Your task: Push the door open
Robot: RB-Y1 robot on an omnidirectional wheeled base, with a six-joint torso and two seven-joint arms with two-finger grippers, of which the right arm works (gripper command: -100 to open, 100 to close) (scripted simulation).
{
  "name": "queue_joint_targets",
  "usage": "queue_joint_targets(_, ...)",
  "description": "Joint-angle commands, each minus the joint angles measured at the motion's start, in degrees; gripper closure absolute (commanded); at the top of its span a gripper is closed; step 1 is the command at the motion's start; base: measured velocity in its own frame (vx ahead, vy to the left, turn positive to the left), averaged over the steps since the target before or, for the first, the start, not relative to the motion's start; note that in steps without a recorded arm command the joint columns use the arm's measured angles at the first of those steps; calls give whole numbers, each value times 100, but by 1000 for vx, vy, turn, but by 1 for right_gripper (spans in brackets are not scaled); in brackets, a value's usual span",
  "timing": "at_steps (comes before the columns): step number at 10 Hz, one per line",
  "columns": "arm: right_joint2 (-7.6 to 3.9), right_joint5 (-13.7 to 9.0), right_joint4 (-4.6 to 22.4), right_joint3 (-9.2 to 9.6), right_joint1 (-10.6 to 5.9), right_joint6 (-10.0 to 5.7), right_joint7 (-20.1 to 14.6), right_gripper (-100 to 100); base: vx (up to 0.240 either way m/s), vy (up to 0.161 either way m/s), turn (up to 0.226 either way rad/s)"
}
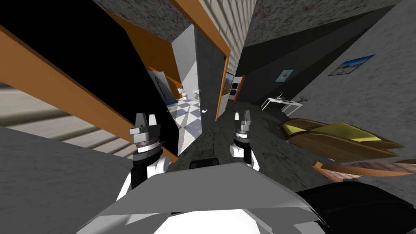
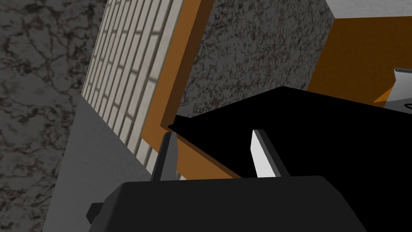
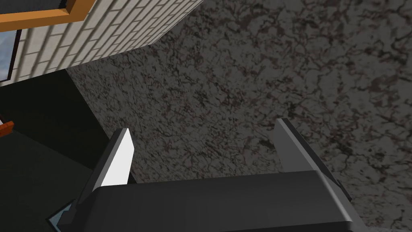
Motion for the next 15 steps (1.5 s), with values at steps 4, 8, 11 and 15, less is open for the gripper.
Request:
queue_joint_targets(4, -104, 7, 600, 24, -213, -64, -52, -100, 76, -52, 98)
queue_joint_targets(8, -189, 14, 1208, 42, -439, -125, -103, -100, 88, -59, 113)
queue_joint_targets(11, -246, 19, 1690, 57, -621, -174, -143, -100, 88, -66, 121)
queue_joint_targets(15, -297, 24, 2214, 73, -813, -227, -185, -100, 61, -53, 93)
